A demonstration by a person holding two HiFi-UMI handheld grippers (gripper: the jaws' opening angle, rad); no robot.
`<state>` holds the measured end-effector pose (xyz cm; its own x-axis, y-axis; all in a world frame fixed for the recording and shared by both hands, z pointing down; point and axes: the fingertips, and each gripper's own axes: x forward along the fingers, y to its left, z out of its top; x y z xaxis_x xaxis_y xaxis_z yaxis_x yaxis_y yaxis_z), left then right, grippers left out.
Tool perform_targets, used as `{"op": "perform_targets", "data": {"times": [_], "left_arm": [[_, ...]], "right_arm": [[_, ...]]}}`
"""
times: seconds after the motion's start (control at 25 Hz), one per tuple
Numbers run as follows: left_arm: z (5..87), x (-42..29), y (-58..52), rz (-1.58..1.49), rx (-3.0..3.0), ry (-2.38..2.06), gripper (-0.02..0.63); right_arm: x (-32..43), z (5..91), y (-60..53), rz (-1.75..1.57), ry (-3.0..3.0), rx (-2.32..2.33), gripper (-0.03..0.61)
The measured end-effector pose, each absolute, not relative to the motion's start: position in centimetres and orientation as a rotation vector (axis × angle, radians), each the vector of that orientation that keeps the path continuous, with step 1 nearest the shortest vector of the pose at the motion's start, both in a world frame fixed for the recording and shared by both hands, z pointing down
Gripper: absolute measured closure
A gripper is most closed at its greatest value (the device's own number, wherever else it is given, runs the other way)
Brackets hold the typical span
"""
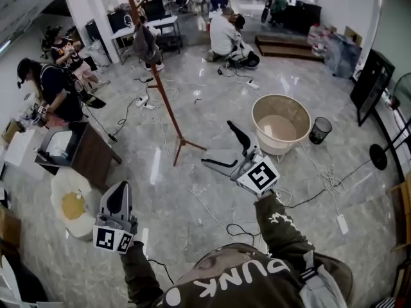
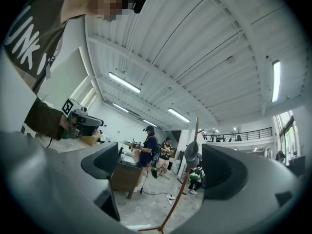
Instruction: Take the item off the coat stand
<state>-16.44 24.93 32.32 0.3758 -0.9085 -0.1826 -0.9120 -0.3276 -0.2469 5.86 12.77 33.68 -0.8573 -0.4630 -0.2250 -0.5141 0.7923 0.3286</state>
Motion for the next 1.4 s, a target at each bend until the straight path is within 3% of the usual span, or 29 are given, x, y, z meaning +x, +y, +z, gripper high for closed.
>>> {"op": "perform_targets", "data": {"times": [0.08,0.36,0.8,1.16,1.4], "left_arm": [[32.1,-15.9,24.6,0.010,-2.329,1.602,0.609],[32.3,-13.9,24.2,-0.030,-2.309,1.636,0.609],[34.2,-12.2,22.2,-0.082,-2.322,1.702,0.609],[35.2,-15.0,14.4,-0.048,-2.359,1.652,0.609],[35.3,-20.6,8.3,-0.005,-2.380,1.629,0.609]], "right_arm": [[6.0,33.8,12.4,0.600,2.854,-0.763,0.035],[7.9,34.5,11.0,0.567,2.856,-0.732,-0.008],[9.3,35.7,7.3,0.546,2.884,-0.694,-0.015],[6.8,36.3,0.3,0.563,2.893,-0.751,-0.015],[2.1,35.7,-5.3,0.553,2.890,-0.802,-0.015]]}}
